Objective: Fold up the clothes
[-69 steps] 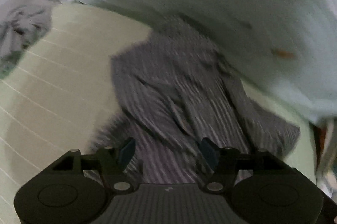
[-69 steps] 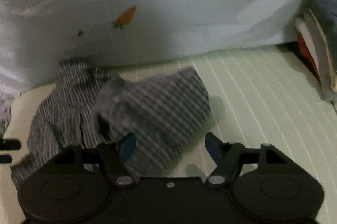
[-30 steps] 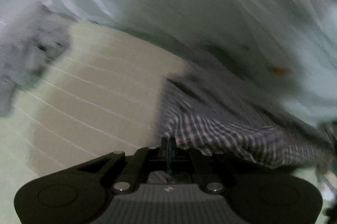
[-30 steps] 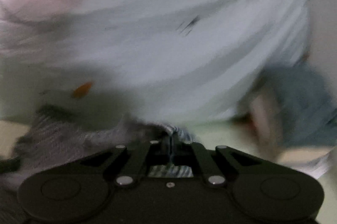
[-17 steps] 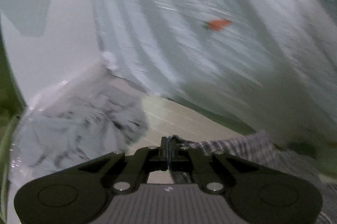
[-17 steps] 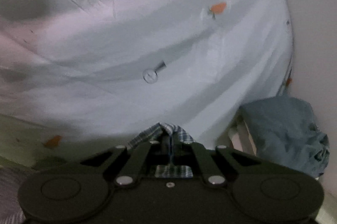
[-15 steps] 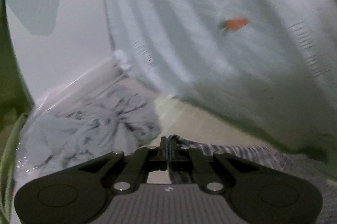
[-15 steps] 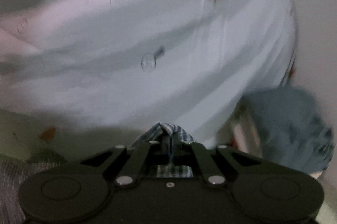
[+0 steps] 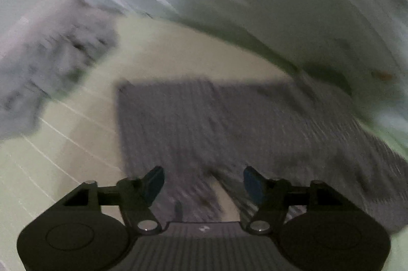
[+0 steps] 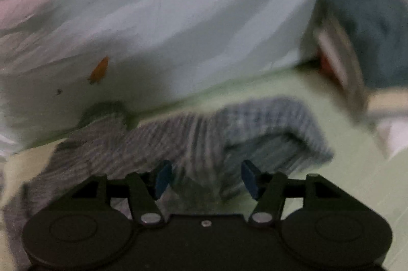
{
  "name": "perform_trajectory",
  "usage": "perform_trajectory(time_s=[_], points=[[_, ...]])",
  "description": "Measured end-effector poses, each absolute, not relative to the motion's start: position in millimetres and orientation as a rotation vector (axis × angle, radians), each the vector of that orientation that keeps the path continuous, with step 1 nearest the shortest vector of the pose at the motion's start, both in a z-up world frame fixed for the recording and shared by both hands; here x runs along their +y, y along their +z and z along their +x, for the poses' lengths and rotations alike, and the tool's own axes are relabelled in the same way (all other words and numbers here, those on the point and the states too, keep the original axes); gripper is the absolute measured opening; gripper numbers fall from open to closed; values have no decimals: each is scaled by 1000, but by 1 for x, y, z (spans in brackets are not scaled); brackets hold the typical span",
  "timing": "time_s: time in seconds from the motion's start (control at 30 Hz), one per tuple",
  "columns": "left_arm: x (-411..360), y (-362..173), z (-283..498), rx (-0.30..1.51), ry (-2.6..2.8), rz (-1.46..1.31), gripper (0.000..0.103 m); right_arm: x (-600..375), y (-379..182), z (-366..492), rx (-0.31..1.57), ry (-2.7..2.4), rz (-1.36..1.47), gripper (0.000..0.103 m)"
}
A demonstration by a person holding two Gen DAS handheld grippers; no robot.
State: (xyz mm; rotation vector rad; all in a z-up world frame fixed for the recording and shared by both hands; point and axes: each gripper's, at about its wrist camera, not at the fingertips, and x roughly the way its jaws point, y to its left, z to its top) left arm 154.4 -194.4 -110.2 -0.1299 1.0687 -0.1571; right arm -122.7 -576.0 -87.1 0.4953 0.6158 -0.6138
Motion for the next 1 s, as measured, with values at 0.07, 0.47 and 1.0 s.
perform_trajectory(time_s=[0.07, 0.47, 1.0], points=[[-212, -123, 147, 1128, -226, -142, 74, -575, -97, -121, 635, -570, 560, 70], [-245, -147, 127, 1230, -402, -113, 1, -582, -100, -116, 638, -421, 542, 3], [-181, -93, 149, 1029, -98, -118, 18, -577, -74, -81, 677, -495, 528, 38]])
